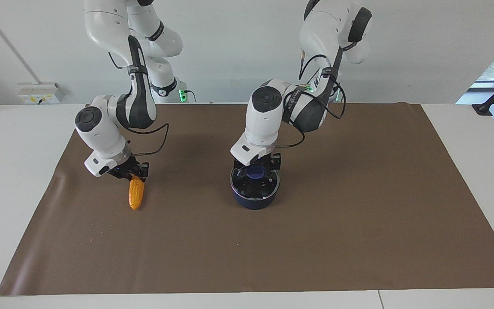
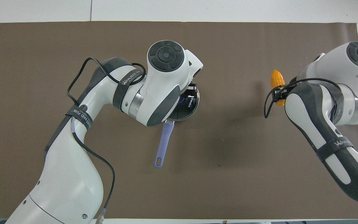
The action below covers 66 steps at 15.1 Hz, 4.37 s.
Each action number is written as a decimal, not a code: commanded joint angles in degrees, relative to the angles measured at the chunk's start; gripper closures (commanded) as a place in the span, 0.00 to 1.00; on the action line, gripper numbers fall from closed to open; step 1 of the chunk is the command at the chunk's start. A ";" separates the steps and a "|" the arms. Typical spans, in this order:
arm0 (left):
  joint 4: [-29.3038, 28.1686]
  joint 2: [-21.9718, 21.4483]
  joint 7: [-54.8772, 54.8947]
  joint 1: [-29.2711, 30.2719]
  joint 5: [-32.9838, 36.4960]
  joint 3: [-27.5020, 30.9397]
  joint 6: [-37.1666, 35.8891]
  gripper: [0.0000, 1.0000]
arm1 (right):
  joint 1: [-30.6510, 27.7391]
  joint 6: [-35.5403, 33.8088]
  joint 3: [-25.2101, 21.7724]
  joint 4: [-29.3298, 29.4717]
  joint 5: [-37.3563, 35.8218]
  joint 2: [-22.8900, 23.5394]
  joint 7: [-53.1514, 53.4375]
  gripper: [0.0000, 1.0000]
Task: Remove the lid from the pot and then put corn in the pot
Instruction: 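Lift the glass lid off the pot while the right gripper lifts the corn, then lower the lid onto the table while the right gripper lowers corn into pot, then open the right gripper and withdraw it from the pot while the left gripper releases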
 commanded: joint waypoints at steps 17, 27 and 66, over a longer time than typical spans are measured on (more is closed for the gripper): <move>3.30 -12.66 14.86 19.97 -5.10 0.85 -20.30 1.00 | 17.10 -13.29 1.35 27.00 -1.54 11.24 24.31 1.00; -28.59 -20.31 37.21 39.15 -3.53 1.21 5.06 1.00 | 26.34 -0.10 4.42 23.58 -1.45 17.49 39.26 1.00; -20.94 -33.31 32.56 35.55 0.08 0.77 -21.02 0.00 | -7.92 -28.40 0.47 16.90 -4.00 -9.31 -7.93 0.00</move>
